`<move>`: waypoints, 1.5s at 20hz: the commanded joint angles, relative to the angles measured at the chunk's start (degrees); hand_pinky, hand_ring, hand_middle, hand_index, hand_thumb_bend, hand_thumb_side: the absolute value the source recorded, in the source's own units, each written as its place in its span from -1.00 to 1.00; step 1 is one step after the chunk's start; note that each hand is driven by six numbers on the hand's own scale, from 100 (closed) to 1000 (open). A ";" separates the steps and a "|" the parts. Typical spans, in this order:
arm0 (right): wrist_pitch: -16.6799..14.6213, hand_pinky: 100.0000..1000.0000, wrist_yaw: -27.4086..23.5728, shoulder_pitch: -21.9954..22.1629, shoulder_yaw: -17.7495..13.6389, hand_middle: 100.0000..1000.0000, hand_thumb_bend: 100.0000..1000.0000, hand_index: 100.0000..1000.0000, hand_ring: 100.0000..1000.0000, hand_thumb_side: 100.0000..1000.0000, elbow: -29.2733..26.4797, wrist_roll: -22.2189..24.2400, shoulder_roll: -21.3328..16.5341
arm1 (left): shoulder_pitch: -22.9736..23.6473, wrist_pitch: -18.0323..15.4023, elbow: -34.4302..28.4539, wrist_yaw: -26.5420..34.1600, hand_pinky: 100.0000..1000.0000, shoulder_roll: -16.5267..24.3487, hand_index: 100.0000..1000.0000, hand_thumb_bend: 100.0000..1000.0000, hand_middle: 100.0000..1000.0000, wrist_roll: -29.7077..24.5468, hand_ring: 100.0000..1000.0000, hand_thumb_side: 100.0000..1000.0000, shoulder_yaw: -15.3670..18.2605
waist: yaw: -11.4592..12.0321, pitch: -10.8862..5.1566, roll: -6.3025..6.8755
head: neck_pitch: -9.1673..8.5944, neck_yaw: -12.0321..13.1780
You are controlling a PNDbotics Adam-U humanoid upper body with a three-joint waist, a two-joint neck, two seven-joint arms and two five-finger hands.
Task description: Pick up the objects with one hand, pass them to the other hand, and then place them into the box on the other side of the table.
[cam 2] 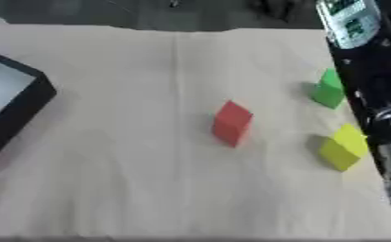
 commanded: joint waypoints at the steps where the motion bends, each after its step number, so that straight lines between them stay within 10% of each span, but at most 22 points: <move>1: -2.71 0.77 6.76 -1.99 -1.07 0.73 -0.76 0.83 0.81 -0.09 5.49 9.23 -4.91 | -0.35 -0.13 -0.76 -0.21 0.44 1.86 0.57 -0.87 0.58 0.33 0.68 0.50 0.69 | -0.21 -2.53 -0.84 | -1.34 -0.76; 14: -8.99 0.81 20.52 -1.81 -3.84 0.79 -0.48 0.84 0.86 -0.62 11.42 33.50 -12.34 | 0.55 -0.07 -0.46 -0.29 0.44 3.17 0.56 -0.87 0.58 0.65 0.68 0.50 0.99 | -1.36 -2.94 -1.66 | -2.22 -0.97; 30: -11.44 0.85 21.87 3.02 -3.12 0.73 -0.40 0.83 0.88 -0.87 14.96 35.10 -12.73 | 0.19 0.00 -0.62 -0.04 0.44 2.43 0.54 -0.88 0.56 0.95 0.68 0.51 1.04 | -0.76 -2.30 -1.14 | -1.98 -0.75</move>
